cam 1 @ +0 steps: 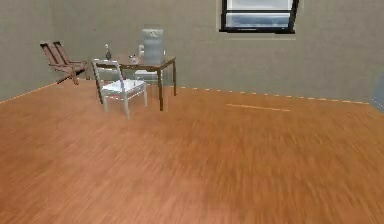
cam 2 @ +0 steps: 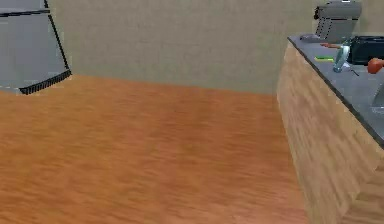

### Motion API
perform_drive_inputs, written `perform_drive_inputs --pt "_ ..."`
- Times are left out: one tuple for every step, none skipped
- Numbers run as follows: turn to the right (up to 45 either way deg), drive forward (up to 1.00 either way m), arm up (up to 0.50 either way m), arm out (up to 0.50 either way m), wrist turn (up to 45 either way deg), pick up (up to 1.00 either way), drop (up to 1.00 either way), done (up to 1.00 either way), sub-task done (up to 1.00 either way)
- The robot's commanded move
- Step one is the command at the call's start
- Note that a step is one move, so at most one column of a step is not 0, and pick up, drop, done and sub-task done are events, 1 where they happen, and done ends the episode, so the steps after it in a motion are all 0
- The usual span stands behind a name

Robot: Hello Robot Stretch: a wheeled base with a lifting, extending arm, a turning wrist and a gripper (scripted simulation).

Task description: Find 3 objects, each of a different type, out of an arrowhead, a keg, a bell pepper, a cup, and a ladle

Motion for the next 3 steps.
perform_drive_inputs --pt "0.0 1.0 0.0 0.0 0.0 0.0 0.0 0.0 0.0" --pt "0.0 1.0 0.0 0.0 0.0 0.0 0.0 0.0 0.0" --pt "-6.0 0.0 0.0 0.0 0.0 0.0 0.0 0.0 0.0"
